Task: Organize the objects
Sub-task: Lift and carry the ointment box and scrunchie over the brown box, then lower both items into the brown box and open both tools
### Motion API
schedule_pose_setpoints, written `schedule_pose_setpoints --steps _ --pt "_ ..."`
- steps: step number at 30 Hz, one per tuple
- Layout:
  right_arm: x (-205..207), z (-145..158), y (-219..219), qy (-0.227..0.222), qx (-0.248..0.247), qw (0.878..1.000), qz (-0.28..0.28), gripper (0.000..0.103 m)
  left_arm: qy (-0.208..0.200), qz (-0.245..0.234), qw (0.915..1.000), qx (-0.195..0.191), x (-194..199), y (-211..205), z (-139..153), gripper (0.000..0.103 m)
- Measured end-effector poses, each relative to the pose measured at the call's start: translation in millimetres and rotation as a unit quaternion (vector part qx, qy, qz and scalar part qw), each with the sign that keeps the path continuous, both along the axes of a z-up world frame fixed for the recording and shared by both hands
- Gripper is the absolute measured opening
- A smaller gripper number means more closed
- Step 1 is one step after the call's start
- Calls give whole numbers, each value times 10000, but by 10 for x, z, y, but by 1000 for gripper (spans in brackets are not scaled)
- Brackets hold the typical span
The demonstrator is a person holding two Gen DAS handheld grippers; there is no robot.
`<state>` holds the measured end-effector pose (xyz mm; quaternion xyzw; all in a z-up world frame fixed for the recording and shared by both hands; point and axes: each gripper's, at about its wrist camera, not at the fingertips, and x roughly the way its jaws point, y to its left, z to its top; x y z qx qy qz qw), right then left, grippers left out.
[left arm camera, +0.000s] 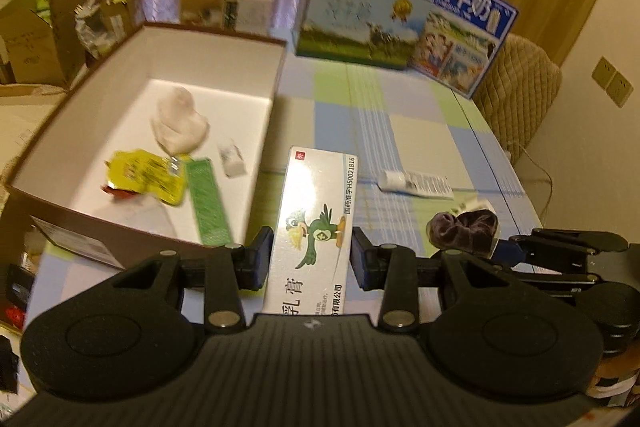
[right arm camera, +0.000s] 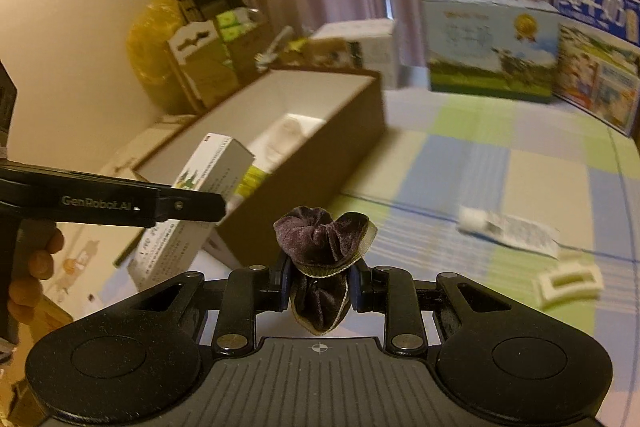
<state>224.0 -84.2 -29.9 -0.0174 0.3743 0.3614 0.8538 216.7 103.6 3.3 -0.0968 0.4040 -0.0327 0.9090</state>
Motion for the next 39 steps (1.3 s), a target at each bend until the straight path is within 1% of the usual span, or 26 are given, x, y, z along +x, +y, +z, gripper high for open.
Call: schedule_pose_setpoints --steps 7,13,21,30,39 --pt "-2 97 530 -112 159 9994 287 24 -233 187 9995 95 -3 409 154 35" --pt "82 159 926 -257 168 9990 314 24 -328 305 9988 197 82 737 223 35" --pt "309 147 1366 -273 -30 9994 213 24 -434 403 9976 360 339 1058 249 35" --pt "756 31 1710 -112 -339 9993 -73 24 -260 408 9973 557 818 1253 123 35" --pt "1239 -216 2024 66 -710 9969 -344 24 47 327 9961 822 1385 1435 -128 35"
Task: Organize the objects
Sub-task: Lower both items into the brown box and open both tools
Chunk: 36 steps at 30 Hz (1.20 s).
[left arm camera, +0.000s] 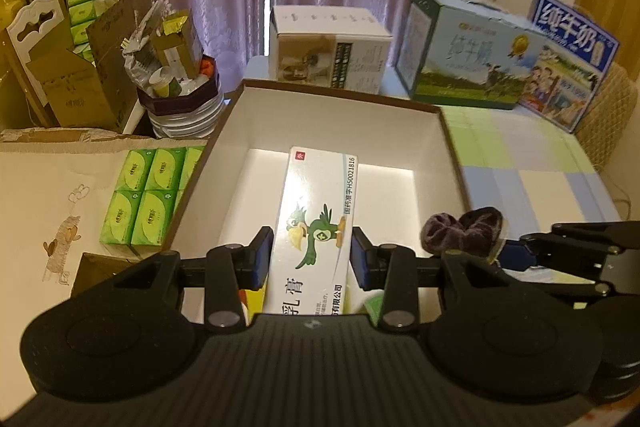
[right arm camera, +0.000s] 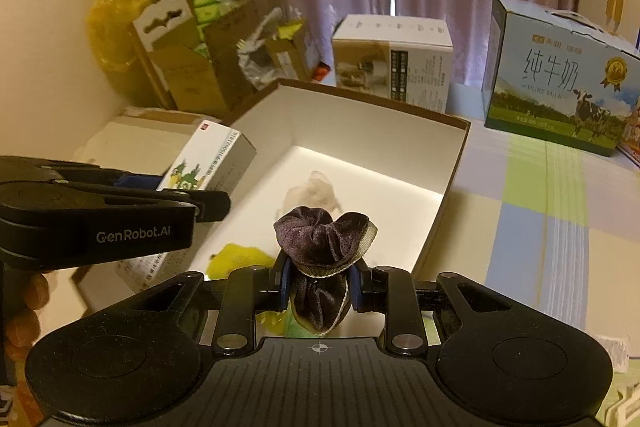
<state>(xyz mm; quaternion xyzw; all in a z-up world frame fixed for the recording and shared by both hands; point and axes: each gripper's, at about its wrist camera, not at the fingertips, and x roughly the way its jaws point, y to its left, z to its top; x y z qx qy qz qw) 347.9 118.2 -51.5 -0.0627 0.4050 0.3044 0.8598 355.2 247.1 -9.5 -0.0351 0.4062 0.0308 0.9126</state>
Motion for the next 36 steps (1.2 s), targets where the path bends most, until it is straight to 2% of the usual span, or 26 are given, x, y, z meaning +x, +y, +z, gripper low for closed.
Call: schedule_pose_setpoints --steps 14,29,30,33,36 --pt "763 -290 295 138 -441 9983 -354 24 452 -126 9986 238 814 239 -341 35" --pt "1165 -404 341 150 -480 9977 -463 24 495 -316 9976 372 1468 298 -533 35" --pt "1180 -410 336 155 -476 9976 -473 24 464 -335 9976 401 1485 298 -535 36" --pt "1205 -417 332 150 -458 9976 -490 25 445 -334 9976 414 1528 312 -539 50" --pt "1216 -426 330 148 -441 9977 -496 25 439 -329 9976 419 1540 326 -542 51"
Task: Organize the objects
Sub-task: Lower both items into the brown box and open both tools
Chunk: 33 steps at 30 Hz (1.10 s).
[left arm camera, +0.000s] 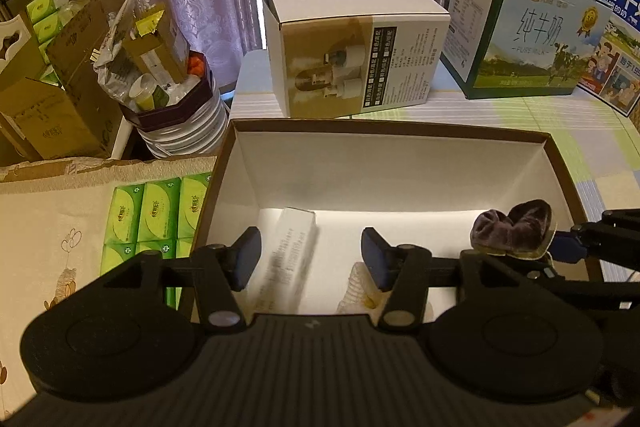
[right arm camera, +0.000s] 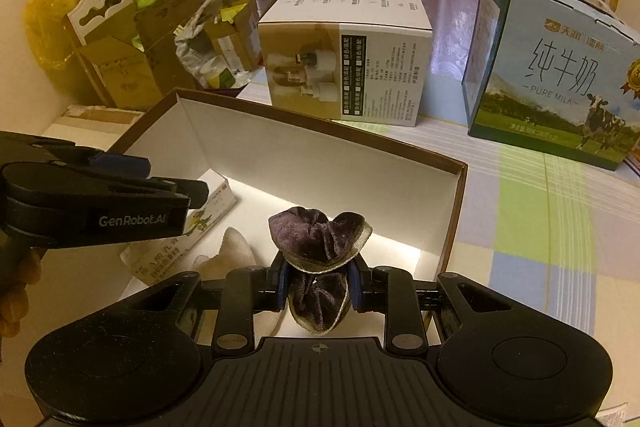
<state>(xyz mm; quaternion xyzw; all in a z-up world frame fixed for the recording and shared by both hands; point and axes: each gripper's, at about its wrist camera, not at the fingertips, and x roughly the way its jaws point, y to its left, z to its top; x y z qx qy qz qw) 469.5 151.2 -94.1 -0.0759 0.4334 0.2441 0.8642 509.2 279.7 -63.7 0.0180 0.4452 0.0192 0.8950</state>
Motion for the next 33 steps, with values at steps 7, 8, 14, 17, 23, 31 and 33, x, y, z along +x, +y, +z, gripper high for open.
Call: schedule_pose_setpoints --steps 7,8,14,17,23,31,33 --pt "-11 19 -1 -140 123 9998 18 40 22 8 10000 -43 -55 45 -9 54" --pt "-20 25 -1 -169 132 9998 16 47 17 14 10000 -50 -66 51 -6 57" --pt "-89 53 -18 -347 159 9992 113 62 -39 24 9999 -96 -189 85 31 69" --pt "-135 67 -48 -368 192 9991 130 66 -54 29 9999 -110 -258 98 54 74" --pt "-225 102 -114 -368 223 9990 127 69 -100 44 9998 -184 -411 122 120 81" --pt "-373 224 -232 -391 353 9986 88 70 -177 104 9995 -246 -611 118 230 86" --pt "-427 264 -261 -407 387 9984 90 70 -222 129 9993 -267 -675 118 271 87"
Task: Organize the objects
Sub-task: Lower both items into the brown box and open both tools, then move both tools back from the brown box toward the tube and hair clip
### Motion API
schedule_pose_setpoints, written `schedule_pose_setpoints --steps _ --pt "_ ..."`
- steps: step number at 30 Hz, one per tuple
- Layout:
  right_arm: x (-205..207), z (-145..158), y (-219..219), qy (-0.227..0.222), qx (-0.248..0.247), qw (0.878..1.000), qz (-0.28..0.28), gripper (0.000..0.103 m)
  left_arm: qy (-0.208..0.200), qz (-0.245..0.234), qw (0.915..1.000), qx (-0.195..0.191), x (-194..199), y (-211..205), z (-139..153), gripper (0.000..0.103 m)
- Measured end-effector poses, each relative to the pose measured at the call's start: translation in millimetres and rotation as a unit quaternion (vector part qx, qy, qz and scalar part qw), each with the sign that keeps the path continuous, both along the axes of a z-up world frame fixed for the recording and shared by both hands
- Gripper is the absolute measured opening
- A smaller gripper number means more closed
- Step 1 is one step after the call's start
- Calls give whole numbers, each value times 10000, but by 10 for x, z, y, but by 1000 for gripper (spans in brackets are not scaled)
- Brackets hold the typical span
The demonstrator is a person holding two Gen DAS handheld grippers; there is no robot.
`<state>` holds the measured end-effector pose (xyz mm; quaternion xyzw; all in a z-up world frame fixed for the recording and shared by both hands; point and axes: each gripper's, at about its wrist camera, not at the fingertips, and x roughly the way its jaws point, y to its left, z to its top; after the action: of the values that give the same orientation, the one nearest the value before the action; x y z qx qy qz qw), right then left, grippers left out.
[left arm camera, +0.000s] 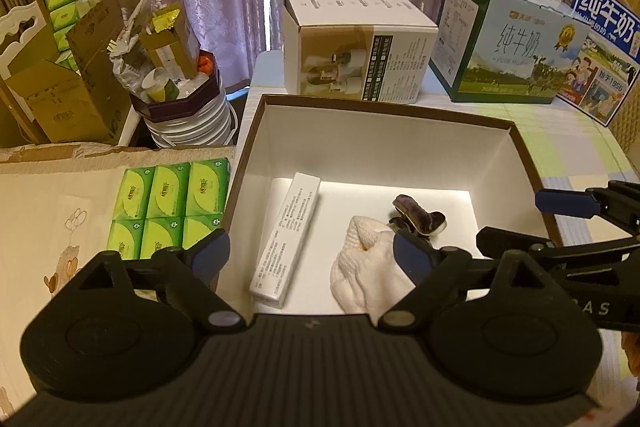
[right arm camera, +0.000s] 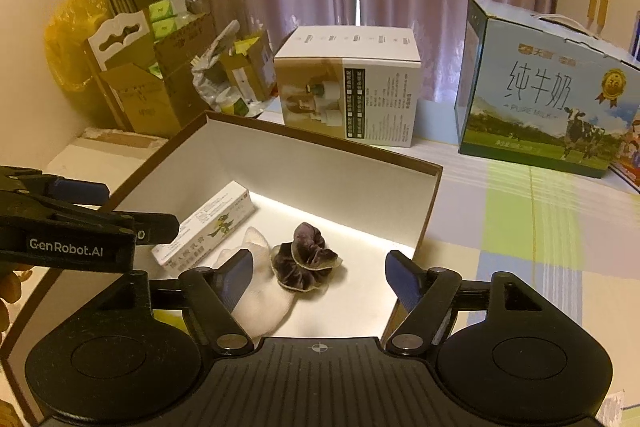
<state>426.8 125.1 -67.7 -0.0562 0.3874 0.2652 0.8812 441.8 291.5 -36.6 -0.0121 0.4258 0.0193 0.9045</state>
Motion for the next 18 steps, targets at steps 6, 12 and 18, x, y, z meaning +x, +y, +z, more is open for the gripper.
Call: schedule_pose_setpoints --steps 6,12,18 --pt "-186 122 -83 -62 98 9999 49 71 -166 58 9998 -62 -196 -28 143 87" --pt "-416 261 -173 -135 250 9995 117 71 -344 76 9993 -99 -433 -94 307 89" --pt "-665 358 -296 -171 359 9991 156 71 -475 143 9987 -143 -703 -151 453 89"
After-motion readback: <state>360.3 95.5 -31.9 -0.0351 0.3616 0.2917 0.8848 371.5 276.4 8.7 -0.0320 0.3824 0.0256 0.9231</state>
